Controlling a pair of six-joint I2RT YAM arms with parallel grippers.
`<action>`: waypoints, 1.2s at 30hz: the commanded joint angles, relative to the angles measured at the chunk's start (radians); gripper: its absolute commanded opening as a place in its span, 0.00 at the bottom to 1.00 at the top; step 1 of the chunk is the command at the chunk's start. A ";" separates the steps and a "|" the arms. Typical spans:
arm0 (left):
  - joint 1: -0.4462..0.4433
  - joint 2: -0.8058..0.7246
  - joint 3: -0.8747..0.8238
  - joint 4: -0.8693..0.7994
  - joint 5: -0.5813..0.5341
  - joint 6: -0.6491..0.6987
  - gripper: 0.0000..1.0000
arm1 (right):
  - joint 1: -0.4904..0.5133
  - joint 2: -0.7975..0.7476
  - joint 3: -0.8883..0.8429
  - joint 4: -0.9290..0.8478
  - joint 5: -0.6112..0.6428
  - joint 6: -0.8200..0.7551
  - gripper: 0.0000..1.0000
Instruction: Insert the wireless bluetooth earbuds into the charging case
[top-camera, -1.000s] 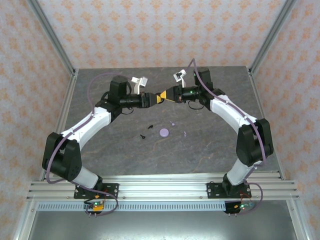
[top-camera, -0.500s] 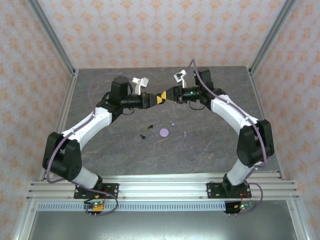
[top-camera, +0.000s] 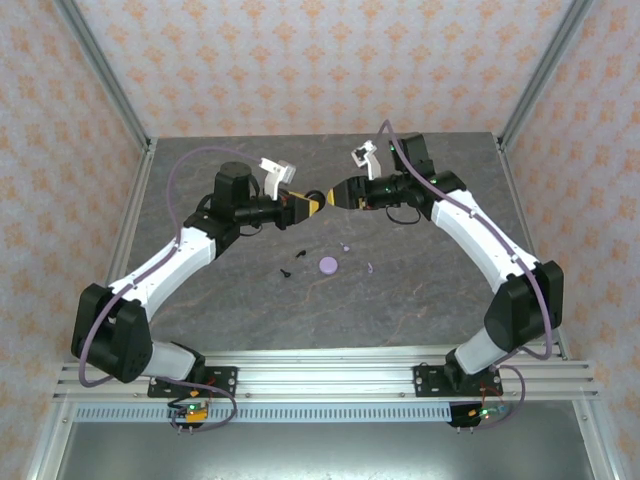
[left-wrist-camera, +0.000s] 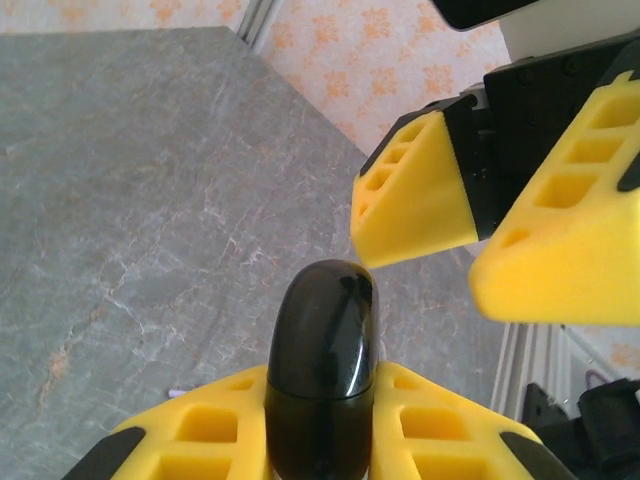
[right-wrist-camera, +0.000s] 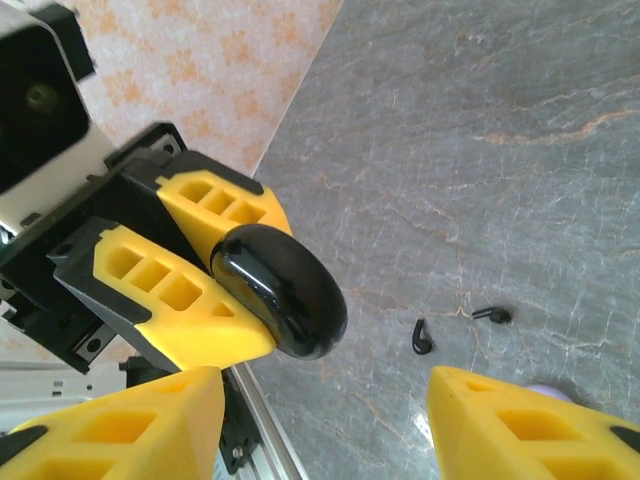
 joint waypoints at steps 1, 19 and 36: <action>-0.012 -0.041 -0.016 0.024 0.022 0.149 0.14 | 0.021 -0.035 0.040 -0.087 0.028 -0.070 0.57; -0.049 -0.074 -0.022 0.002 0.082 0.231 0.10 | 0.040 -0.028 0.061 -0.085 0.054 -0.067 0.59; -0.070 -0.092 -0.017 -0.053 0.045 0.274 0.09 | 0.040 -0.046 0.070 -0.074 0.218 -0.010 0.59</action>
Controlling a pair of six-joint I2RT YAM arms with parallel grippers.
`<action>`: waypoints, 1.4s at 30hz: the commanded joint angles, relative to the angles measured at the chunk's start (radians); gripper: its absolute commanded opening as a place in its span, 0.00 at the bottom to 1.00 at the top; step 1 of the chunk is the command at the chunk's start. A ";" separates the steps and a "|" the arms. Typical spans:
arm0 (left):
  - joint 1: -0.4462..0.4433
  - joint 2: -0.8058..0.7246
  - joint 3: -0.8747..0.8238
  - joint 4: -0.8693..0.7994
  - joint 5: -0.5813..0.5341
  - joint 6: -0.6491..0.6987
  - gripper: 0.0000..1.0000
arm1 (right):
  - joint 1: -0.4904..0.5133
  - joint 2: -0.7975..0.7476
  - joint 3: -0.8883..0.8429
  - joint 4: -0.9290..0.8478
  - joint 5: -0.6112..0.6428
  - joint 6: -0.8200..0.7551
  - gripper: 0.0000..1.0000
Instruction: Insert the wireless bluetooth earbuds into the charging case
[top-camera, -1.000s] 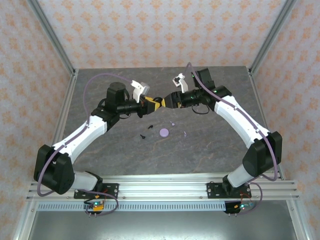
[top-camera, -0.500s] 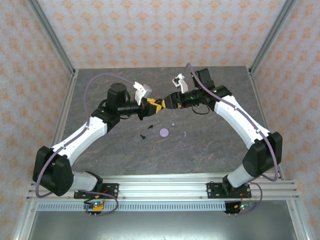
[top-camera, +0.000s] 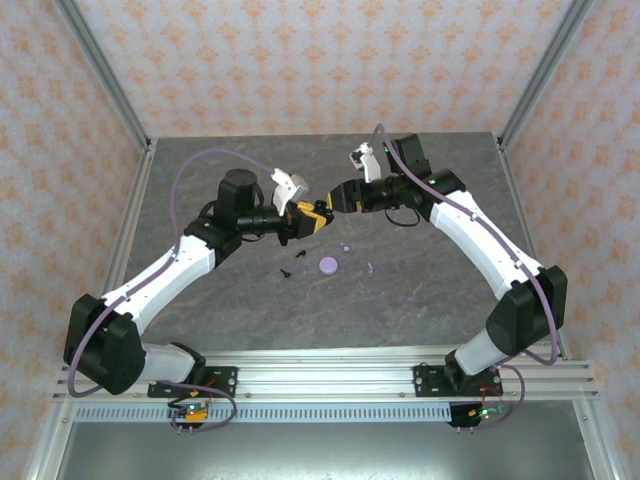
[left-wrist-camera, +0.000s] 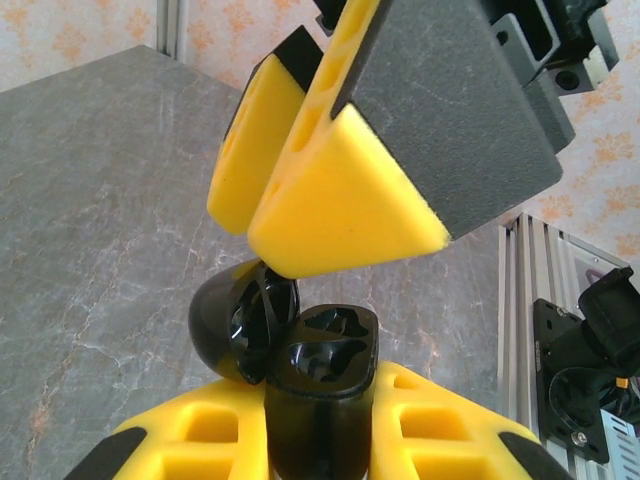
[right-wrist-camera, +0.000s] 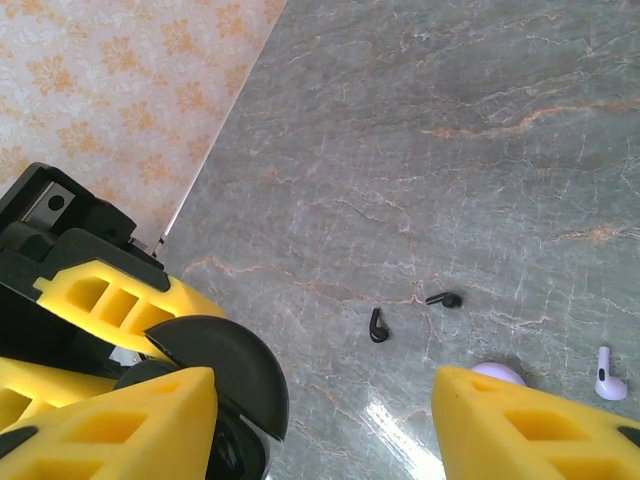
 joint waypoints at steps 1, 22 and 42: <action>-0.007 -0.036 0.004 -0.009 -0.026 0.030 0.10 | 0.001 -0.040 0.025 0.015 0.068 0.018 0.59; -0.050 -0.269 -0.283 0.132 -0.261 -0.173 0.10 | -0.037 -0.051 -0.240 -0.087 0.332 0.092 0.51; -0.079 -0.442 -0.379 0.038 -0.362 -0.180 0.10 | 0.050 0.110 -0.378 0.141 0.105 0.187 0.34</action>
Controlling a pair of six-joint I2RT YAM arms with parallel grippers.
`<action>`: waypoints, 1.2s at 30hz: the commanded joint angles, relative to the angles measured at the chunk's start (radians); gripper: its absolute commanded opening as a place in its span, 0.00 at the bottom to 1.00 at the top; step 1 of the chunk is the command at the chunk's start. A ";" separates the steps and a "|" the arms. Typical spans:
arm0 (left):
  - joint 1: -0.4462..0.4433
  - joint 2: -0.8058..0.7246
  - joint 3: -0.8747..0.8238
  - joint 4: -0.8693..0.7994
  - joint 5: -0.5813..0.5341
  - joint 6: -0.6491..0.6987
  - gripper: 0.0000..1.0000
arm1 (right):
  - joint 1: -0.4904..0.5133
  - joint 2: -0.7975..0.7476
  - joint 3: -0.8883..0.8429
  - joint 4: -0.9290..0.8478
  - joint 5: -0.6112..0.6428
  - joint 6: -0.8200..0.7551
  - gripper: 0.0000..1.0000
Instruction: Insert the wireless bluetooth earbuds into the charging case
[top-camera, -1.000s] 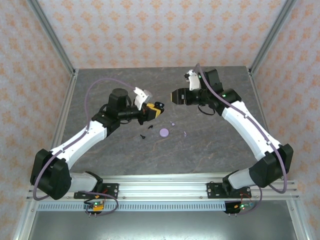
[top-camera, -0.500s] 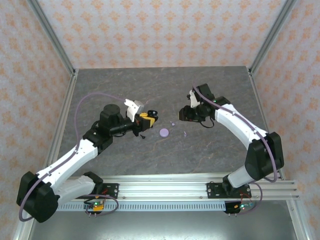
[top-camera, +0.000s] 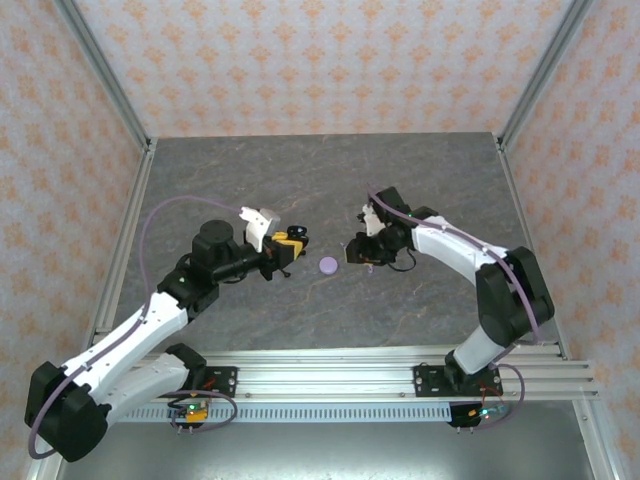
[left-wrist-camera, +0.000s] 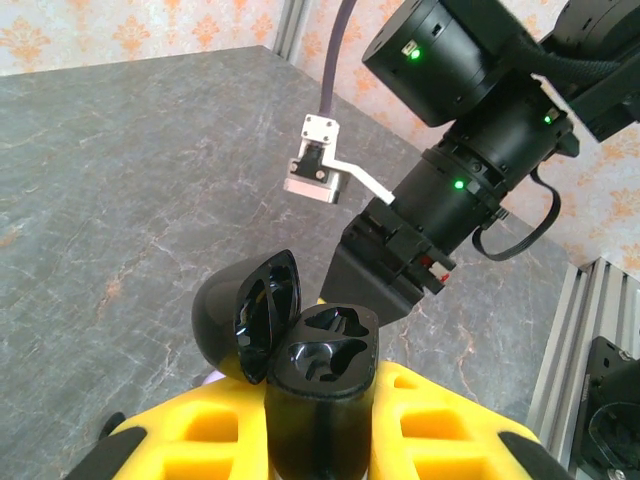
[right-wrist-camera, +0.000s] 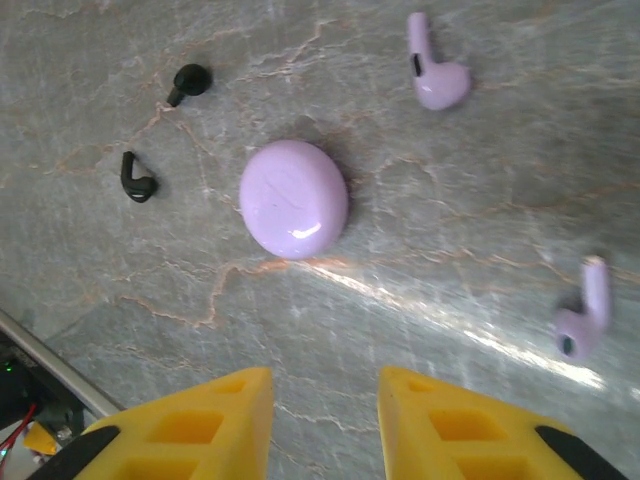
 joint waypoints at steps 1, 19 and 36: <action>-0.006 -0.037 -0.013 -0.027 -0.038 0.010 0.10 | 0.025 0.050 0.028 0.099 -0.055 0.055 0.34; -0.006 -0.165 -0.037 -0.136 -0.090 0.039 0.10 | 0.188 0.439 0.473 -0.052 0.155 0.209 0.33; -0.006 -0.204 -0.042 -0.167 -0.113 0.050 0.10 | 0.236 0.569 0.643 -0.169 0.250 0.251 0.39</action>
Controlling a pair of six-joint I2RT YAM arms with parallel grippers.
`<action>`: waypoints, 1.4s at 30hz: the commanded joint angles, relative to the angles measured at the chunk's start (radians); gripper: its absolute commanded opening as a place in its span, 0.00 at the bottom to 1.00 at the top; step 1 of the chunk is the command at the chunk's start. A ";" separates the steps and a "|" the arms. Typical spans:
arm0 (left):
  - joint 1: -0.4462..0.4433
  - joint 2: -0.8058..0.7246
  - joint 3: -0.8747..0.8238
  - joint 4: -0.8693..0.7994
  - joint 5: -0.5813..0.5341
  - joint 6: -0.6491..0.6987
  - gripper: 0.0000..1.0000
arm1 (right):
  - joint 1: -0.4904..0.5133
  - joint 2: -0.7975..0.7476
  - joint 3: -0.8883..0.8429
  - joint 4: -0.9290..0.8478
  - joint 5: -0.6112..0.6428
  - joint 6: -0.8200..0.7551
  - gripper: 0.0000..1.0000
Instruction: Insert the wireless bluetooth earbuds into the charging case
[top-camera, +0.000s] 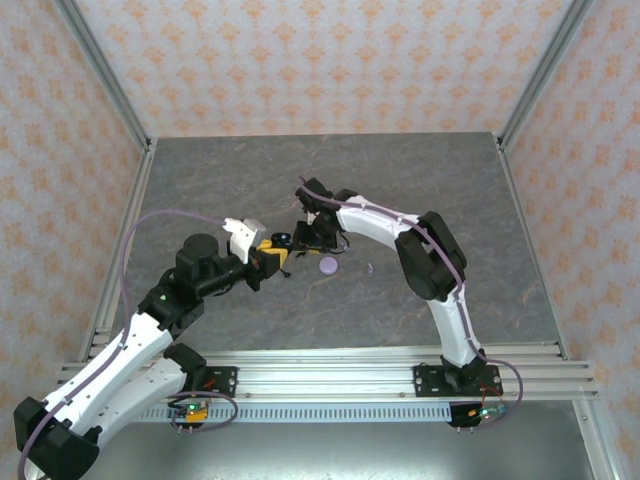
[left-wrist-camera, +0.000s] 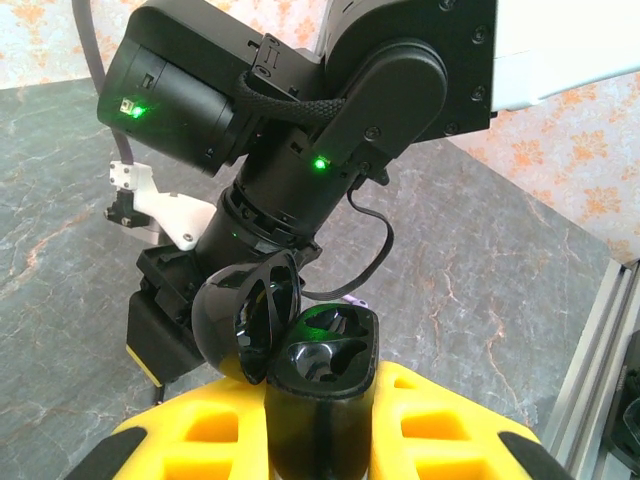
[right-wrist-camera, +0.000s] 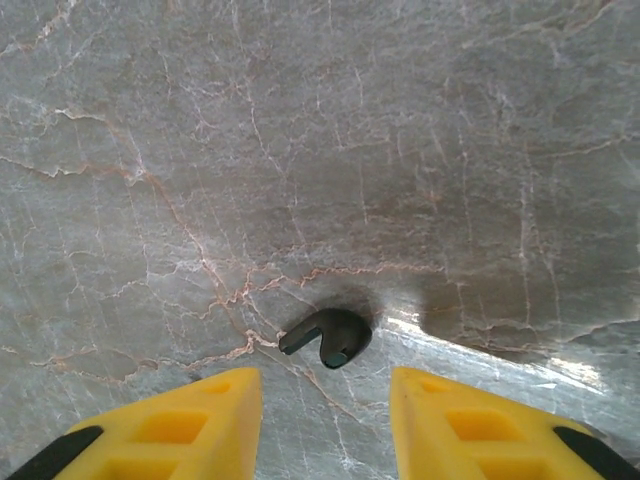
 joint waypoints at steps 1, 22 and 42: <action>-0.006 -0.023 -0.009 -0.005 -0.018 0.020 0.10 | 0.006 0.036 0.047 -0.061 0.046 0.017 0.39; -0.006 -0.042 -0.015 -0.006 -0.027 0.014 0.10 | 0.025 0.133 0.146 -0.132 0.069 0.005 0.21; -0.006 -0.070 -0.018 -0.029 -0.038 0.001 0.11 | -0.100 -0.048 0.010 -0.022 0.008 -0.033 0.15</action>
